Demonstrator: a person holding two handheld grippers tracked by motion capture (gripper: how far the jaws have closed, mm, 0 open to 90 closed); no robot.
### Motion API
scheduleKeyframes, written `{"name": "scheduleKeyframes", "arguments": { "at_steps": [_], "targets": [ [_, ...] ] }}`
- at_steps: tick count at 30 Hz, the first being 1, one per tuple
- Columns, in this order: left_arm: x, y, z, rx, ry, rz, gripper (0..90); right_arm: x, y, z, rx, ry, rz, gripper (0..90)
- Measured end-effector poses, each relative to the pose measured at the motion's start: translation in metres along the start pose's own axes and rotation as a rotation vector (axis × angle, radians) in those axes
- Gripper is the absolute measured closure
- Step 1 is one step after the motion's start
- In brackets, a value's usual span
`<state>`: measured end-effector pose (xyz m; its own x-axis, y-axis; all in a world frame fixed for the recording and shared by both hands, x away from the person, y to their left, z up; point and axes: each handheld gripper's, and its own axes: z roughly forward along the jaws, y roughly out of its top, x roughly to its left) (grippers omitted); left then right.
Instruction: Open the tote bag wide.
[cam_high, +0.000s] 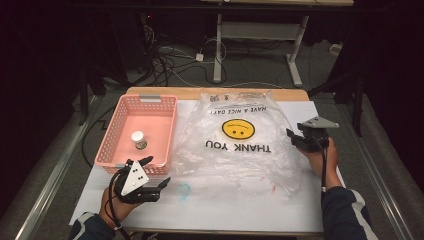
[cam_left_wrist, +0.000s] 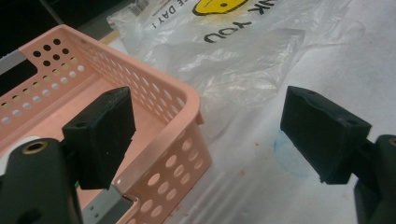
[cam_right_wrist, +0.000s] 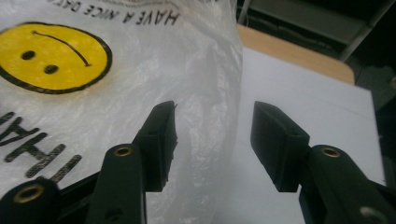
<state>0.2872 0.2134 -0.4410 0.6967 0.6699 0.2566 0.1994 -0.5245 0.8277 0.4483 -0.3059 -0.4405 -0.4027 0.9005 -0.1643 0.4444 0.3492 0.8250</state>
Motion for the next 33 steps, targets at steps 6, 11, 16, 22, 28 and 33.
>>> {"name": "scheduleKeyframes", "arguments": {
  "at_steps": [6,11,16,22,28,33],
  "targets": [
    [-0.001,-0.001,-0.001,0.007,0.000,0.000,17.0,-0.006,0.000,0.015,0.026,-0.031,0.043,50.9],
    [-0.002,0.000,0.001,0.008,-0.003,0.001,17.1,-0.019,0.022,0.025,0.012,-0.043,0.083,50.7],
    [-0.001,0.001,0.003,0.002,-0.014,0.000,17.1,-0.024,0.039,0.052,0.072,-0.051,0.086,47.7],
    [0.003,-0.001,0.002,-0.007,-0.015,-0.007,17.1,-0.021,0.032,0.084,0.197,-0.030,0.080,57.3],
    [0.010,-0.004,-0.008,-0.017,0.020,-0.015,17.1,-0.026,0.022,0.087,0.251,0.050,0.154,87.9],
    [0.013,-0.010,-0.015,-0.004,0.039,-0.023,17.2,-0.030,0.015,0.069,0.271,0.068,0.191,89.6]
  ]
}}
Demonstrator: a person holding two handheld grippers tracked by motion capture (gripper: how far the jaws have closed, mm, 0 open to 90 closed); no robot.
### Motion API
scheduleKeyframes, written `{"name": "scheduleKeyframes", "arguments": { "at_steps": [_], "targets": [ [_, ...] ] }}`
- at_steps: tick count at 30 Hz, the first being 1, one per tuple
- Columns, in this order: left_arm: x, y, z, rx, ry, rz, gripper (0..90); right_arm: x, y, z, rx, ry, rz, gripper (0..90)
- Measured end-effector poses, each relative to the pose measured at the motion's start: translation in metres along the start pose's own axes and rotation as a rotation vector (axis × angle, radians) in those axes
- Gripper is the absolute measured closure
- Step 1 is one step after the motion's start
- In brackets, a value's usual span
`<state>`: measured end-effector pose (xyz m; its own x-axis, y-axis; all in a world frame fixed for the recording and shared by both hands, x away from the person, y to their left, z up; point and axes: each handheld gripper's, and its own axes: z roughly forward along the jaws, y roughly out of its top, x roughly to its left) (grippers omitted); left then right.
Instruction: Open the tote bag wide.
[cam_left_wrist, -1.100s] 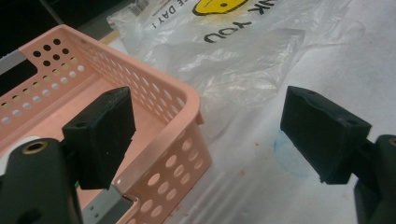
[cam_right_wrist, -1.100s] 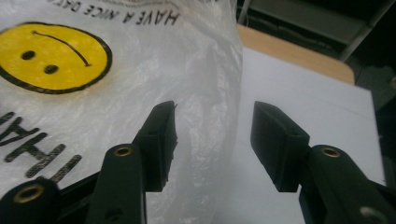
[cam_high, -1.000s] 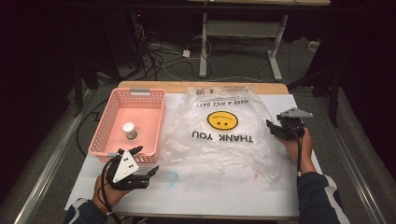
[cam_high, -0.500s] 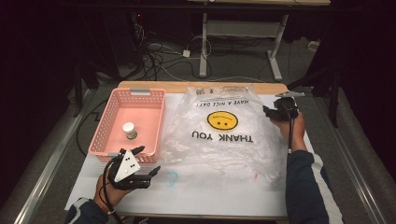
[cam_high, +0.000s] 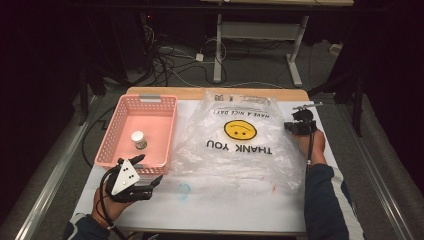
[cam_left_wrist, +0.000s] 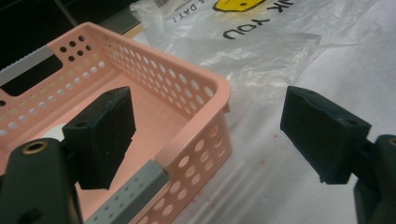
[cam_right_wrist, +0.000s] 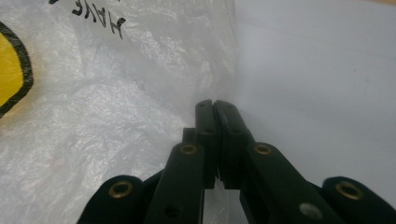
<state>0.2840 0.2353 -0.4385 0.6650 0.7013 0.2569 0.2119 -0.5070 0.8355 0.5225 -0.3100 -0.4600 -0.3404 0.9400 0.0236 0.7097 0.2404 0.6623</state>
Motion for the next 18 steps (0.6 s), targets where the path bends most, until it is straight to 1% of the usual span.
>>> {"name": "scheduleKeyframes", "arguments": {
  "at_steps": [1,2,3,4,5,6,7,9,10,11,12,14,15,16,18],
  "targets": [
    [0.000,0.000,0.000,0.000,0.000,0.000,17.2,-0.001,-0.003,-0.004,-0.008,-0.001,0.011,89.8],
    [0.000,-0.001,-0.001,0.000,0.001,-0.005,17.2,-0.001,-0.007,-0.008,-0.017,-0.010,-0.004,89.8],
    [0.000,-0.002,-0.003,0.002,0.002,-0.006,17.2,-0.001,-0.010,-0.012,-0.008,-0.011,-0.018,89.9],
    [0.000,-0.003,-0.004,-0.001,0.004,-0.010,17.2,-0.001,-0.014,-0.017,-0.023,-0.016,-0.025,90.0],
    [0.000,-0.004,-0.005,-0.001,0.004,-0.012,17.2,-0.001,-0.018,-0.021,-0.026,-0.017,-0.028,90.0],
    [0.000,-0.004,-0.007,-0.002,0.006,-0.013,17.2,-0.002,-0.022,-0.026,-0.023,-0.016,-0.028,90.0],
    [0.000,-0.004,-0.008,-0.006,0.007,-0.015,17.2,-0.002,-0.026,-0.030,-0.036,-0.015,-0.029,90.0],
    [0.000,-0.004,-0.009,-0.010,0.007,-0.020,17.2,-0.004,-0.036,-0.040,-0.037,-0.008,-0.014,90.0],
    [0.000,-0.004,-0.009,-0.013,0.008,-0.022,17.2,-0.004,-0.036,-0.040,-0.037,-0.008,-0.014,90.0],
    [0.000,-0.004,-0.010,-0.015,0.008,-0.024,17.2,-0.005,-0.048,-0.050,-0.050,-0.012,-0.014,90.0],
    [-0.001,-0.003,-0.010,-0.016,0.009,-0.024,17.2,-0.005,-0.048,-0.050,-0.050,-0.012,-0.014,90.0],
    [-0.002,-0.002,-0.011,-0.019,0.009,-0.022,17.2,-0.005,-0.059,-0.059,-0.046,-0.029,-0.013,90.0],
    [-0.002,-0.002,-0.010,-0.020,0.009,-0.020,17.2,-0.006,-0.069,-0.070,-0.044,-0.048,-0.032,90.0],
    [-0.003,-0.001,-0.010,-0.020,0.010,-0.016,17.2,-0.006,-0.074,-0.076,-0.051,-0.058,-0.034,90.0],
    [-0.004,0.000,-0.009,-0.017,0.008,-0.008,17.2,-0.006,-0.085,-0.086,-0.051,-0.062,-0.039,90.0]
  ]
}}
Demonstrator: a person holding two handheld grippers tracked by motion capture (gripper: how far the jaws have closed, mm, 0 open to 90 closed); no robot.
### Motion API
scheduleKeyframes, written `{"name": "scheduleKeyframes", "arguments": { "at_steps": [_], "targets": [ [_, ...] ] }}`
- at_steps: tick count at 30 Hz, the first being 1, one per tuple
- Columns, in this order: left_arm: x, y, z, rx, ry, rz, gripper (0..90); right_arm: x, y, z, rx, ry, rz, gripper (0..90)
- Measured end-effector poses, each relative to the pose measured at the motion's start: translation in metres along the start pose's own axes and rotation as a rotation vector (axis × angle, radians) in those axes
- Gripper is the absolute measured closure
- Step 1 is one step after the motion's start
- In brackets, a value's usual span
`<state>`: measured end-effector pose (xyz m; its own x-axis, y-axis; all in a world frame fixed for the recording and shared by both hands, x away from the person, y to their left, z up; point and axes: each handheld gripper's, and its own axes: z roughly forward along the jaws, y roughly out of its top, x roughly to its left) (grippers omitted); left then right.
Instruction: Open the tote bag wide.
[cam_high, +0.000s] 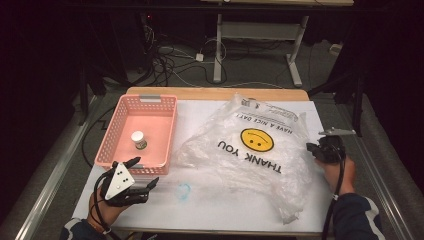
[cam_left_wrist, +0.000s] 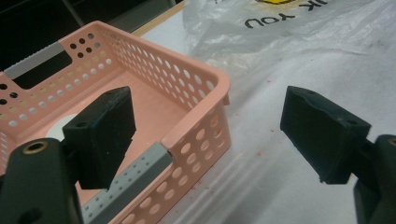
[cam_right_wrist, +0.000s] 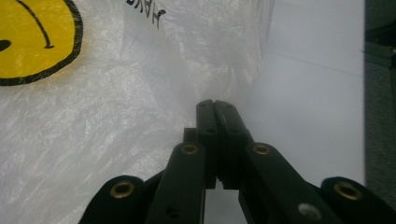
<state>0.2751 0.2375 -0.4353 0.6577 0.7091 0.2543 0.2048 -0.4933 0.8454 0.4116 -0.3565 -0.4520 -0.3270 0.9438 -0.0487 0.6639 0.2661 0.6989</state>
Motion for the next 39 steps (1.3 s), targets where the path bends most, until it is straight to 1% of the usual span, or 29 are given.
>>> {"name": "scheduleKeyframes", "arguments": {
  "at_steps": [2,4,7,8,9,10,11,12,14,15,16,17,18,19,20,21,23,24,26,28,29,30,31,32,33,35,37,38,39],
  "targets": [
    [-0.001,0.000,0.001,0.008,0.001,0.006,17.2,0.001,-0.009,-0.010,0.000,0.000,-0.005,90.0],
    [0.000,0.000,0.002,0.009,-0.001,0.001,17.2,0.003,-0.016,-0.020,-0.012,0.010,-0.011,90.0],
    [0.001,-0.001,0.004,0.017,0.003,-0.005,17.2,0.009,-0.020,-0.032,-0.019,0.009,-0.035,87.3],
    [0.001,-0.001,0.005,0.019,0.002,-0.006,17.2,0.009,-0.020,-0.032,-0.019,0.009,-0.035,87.3],
    [0.001,-0.001,0.005,0.021,-0.001,-0.007,17.2,0.013,-0.021,-0.038,-0.017,0.007,-0.054,80.1],
    [0.001,-0.001,0.006,0.024,-0.001,-0.005,17.2,0.013,-0.021,-0.038,-0.017,0.007,-0.054,80.1],
    [0.001,-0.001,0.006,0.027,-0.003,-0.002,17.2,0.017,-0.018,-0.045,-0.020,-0.024,-0.095,71.9],
    [0.000,-0.001,0.007,0.029,-0.005,0.001,17.2,0.017,-0.016,-0.050,-0.045,-0.033,-0.093,69.7],
    [0.000,-0.001,0.008,0.034,-0.005,0.004,17.2,0.020,-0.010,-0.063,-0.108,-0.042,-0.092,59.6],
    [0.000,-0.001,0.009,0.038,-0.007,0.004,17.2,0.020,-0.010,-0.063,-0.108,-0.042,-0.092,59.6],
    [0.000,-0.001,0.009,0.040,-0.010,0.005,17.2,0.024,-0.007,-0.070,-0.161,-0.026,-0.106,58.6],
    [-0.001,-0.001,0.010,0.044,-0.013,0.006,17.2,0.038,-0.001,-0.082,-0.240,0.060,-0.154,56.5],
    [-0.001,-0.002,0.011,0.047,-0.014,0.008,17.2,0.049,0.002,-0.085,-0.257,0.110,-0.191,56.3],
    [-0.001,-0.001,0.012,0.050,-0.016,0.007,17.2,0.049,0.002,-0.085,-0.257,0.110,-0.191,56.3],
    [-0.002,-0.001,0.012,0.052,-0.018,0.011,17.2,0.075,0.008,-0.084,-0.266,0.219,-0.272,57.5],
    [-0.002,-0.001,0.013,0.054,-0.020,0.014,17.2,0.075,0.008,-0.084,-0.266,0.219,-0.272,57.5],
    [-0.004,0.000,0.013,0.055,-0.024,0.020,17.2,0.105,0.013,-0.077,-0.249,0.313,-0.361,57.7],
    [-0.004,0.000,0.013,0.056,-0.024,0.022,17.2,0.135,0.015,-0.066,-0.214,0.388,-0.447,56.3],
    [-0.005,0.000,0.014,0.059,-0.026,0.023,17.2,0.161,0.017,-0.052,-0.172,0.440,-0.523,53.7],
    [-0.005,0.000,0.014,0.065,-0.026,0.026,17.2,0.179,0.018,-0.038,-0.126,0.472,-0.586,50.3],
    [-0.006,-0.001,0.015,0.067,-0.026,0.026,17.2,0.179,0.018,-0.038,-0.126,0.472,-0.586,50.3],
    [-0.006,-0.001,0.015,0.068,-0.027,0.023,17.2,0.192,0.018,-0.027,-0.091,0.518,-0.611,50.0],
    [-0.006,-0.001,0.015,0.069,-0.028,0.023,17.2,0.192,0.018,-0.027,-0.091,0.518,-0.611,50.0],
    [-0.005,-0.002,0.015,0.070,-0.027,0.022,17.2,0.204,0.017,-0.018,-0.057,0.519,-0.655,49.6],
    [-0.005,-0.002,0.015,0.071,-0.027,0.020,17.2,0.204,0.017,-0.018,-0.057,0.519,-0.655,49.6],
    [-0.005,-0.003,0.014,0.072,-0.025,0.020,17.2,0.211,0.015,-0.008,-0.019,0.524,-0.687,49.6],
    [-0.005,-0.003,0.013,0.072,-0.026,0.019,17.2,0.214,0.014,0.001,0.013,0.507,-0.687,52.4],
    [-0.005,-0.003,0.012,0.073,-0.027,0.021,17.2,0.213,0.014,0.005,0.039,0.497,-0.684,55.4],
    [-0.005,-0.004,0.011,0.073,-0.028,0.021,17.2,0.212,0.014,0.009,0.051,0.493,-0.676,58.9]
  ]
}}
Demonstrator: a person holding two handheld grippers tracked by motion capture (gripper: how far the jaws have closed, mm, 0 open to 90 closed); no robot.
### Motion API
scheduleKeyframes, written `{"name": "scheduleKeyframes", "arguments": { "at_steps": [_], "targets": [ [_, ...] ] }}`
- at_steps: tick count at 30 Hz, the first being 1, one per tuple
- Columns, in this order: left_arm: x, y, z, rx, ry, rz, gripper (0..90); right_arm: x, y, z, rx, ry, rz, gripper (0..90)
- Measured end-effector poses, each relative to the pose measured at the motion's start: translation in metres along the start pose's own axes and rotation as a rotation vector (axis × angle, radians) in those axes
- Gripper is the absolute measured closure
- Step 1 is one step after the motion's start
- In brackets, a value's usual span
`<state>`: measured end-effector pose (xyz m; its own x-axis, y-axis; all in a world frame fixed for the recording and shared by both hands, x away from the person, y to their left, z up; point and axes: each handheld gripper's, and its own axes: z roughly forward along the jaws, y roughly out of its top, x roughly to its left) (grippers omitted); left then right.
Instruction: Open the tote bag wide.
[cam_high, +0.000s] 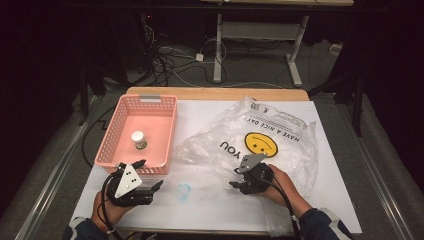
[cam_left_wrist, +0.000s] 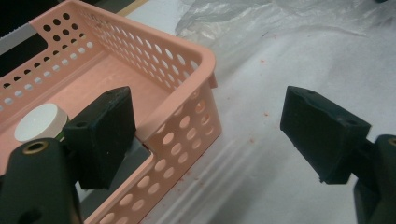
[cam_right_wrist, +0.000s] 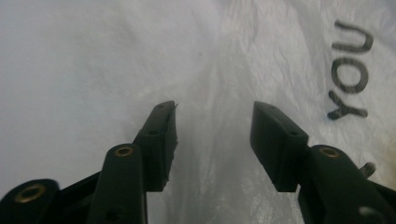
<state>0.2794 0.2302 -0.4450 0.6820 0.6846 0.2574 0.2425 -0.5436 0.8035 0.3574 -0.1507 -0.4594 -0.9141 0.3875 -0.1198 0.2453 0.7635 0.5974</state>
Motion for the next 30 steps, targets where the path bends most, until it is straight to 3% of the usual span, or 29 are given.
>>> {"name": "scheduleKeyframes", "arguments": {
  "at_steps": [2,3,8,14,19,24,29,30],
  "targets": [
    [0.000,0.000,-0.001,0.000,-0.003,0.000,17.2,-0.003,-0.003,0.003,0.011,0.010,0.020,67.4],
    [0.000,0.000,-0.001,0.000,-0.003,0.003,17.2,-0.005,-0.005,0.003,0.003,0.029,0.042,76.1],
    [0.000,0.000,-0.001,0.003,-0.005,0.009,17.2,-0.004,-0.005,0.002,0.010,0.024,0.045,89.3],
    [0.000,0.001,0.000,0.004,-0.007,0.010,17.2,-0.001,-0.003,-0.006,-0.030,-0.008,0.053,90.0],
    [0.000,0.001,-0.002,-0.016,-0.030,0.012,17.2,0.001,0.004,-0.027,-0.132,-0.036,0.077,90.0],
    [0.001,0.000,-0.003,-0.013,-0.029,0.014,17.2,-0.003,0.011,-0.046,-0.207,-0.113,0.096,90.0],
    [0.006,0.000,-0.005,-0.022,-0.019,-0.012,17.2,-0.007,0.014,-0.055,-0.267,-0.151,0.125,90.0],
    [0.007,0.001,-0.005,-0.025,-0.018,-0.019,17.2,-0.007,0.015,-0.060,-0.295,-0.184,0.122,90.0]
  ]
}}
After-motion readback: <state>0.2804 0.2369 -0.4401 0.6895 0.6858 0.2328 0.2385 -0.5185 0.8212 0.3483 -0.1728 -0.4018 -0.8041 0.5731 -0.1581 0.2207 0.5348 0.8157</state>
